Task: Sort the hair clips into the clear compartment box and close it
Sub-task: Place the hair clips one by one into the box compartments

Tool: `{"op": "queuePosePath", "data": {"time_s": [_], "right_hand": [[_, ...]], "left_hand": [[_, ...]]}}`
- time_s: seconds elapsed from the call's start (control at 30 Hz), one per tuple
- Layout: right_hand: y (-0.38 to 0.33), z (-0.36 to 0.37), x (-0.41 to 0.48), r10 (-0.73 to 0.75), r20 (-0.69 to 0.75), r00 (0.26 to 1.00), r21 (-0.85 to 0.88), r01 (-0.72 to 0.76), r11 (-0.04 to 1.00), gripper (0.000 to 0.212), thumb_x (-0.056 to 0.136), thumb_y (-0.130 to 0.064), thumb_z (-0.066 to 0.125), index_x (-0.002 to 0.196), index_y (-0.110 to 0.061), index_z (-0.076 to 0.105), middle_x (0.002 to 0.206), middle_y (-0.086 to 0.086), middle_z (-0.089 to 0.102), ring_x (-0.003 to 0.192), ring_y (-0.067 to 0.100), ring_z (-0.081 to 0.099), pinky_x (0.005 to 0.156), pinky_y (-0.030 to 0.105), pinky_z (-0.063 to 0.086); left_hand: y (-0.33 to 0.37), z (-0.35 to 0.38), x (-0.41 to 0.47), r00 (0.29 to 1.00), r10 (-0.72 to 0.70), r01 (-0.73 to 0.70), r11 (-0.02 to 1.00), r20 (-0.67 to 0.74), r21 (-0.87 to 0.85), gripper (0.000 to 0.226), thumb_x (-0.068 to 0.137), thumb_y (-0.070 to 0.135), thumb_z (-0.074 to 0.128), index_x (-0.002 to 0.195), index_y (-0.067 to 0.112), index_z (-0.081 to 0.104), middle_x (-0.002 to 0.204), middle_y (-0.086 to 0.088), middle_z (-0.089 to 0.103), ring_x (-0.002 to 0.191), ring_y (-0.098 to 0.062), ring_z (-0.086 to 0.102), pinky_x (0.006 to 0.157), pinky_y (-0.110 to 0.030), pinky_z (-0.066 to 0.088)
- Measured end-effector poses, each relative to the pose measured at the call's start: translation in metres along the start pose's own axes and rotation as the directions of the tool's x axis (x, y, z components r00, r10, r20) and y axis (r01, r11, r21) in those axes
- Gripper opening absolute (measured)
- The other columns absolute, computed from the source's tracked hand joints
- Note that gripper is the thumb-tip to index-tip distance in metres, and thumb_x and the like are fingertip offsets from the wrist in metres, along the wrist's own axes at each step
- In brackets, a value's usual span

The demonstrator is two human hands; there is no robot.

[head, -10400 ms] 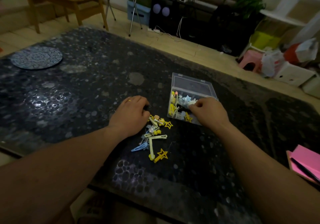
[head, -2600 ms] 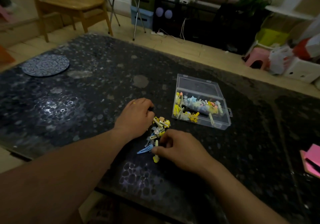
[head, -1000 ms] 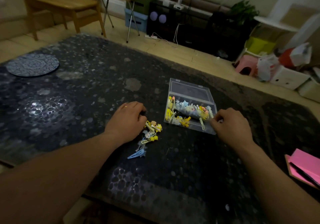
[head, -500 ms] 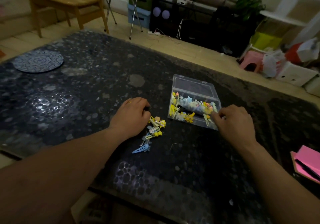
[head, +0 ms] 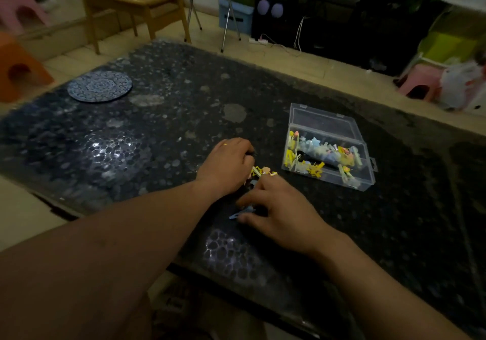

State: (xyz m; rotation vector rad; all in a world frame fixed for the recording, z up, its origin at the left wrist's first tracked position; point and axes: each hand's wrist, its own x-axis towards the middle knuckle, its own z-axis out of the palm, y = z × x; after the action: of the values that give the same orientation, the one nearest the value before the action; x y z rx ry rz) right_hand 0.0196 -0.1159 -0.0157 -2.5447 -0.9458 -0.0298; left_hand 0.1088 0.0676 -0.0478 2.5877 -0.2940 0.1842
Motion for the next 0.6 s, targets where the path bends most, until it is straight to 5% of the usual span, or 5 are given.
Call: {"op": "queuePosePath", "data": {"time_s": [0.33,0.6], "right_hand": [[-0.001,0.016,0.005,-0.013,-0.073,0.997,-0.078,0.007,0.997,0.013,0.098,-0.034,0.065,0.098,-0.024,0.073,0.099,-0.004,0.053,0.094,0.02,0.052,0.079,0.041,0.049],[0.03,-0.023,0.003,0.291,-0.311,0.905,0.128,-0.263,0.956,0.009,0.104,-0.032,0.064,0.098,-0.028,0.069,0.093,-0.014,0.063,0.089,0.009,0.059,0.077,0.037,0.051]], "left_hand": [[0.002,0.001,0.0,1.0,0.002,-0.002,1.0,-0.014,-0.03,0.035,0.093,0.028,0.043,0.117,0.02,0.067,0.121,0.005,0.065,0.114,-0.015,0.056,0.109,-0.032,0.036],[-0.001,0.003,0.0,0.998,0.033,-0.035,0.999,-0.048,-0.024,0.032,0.094,0.025,0.045,0.116,0.019,0.066,0.123,0.003,0.065,0.115,-0.015,0.055,0.108,-0.031,0.034]]}}
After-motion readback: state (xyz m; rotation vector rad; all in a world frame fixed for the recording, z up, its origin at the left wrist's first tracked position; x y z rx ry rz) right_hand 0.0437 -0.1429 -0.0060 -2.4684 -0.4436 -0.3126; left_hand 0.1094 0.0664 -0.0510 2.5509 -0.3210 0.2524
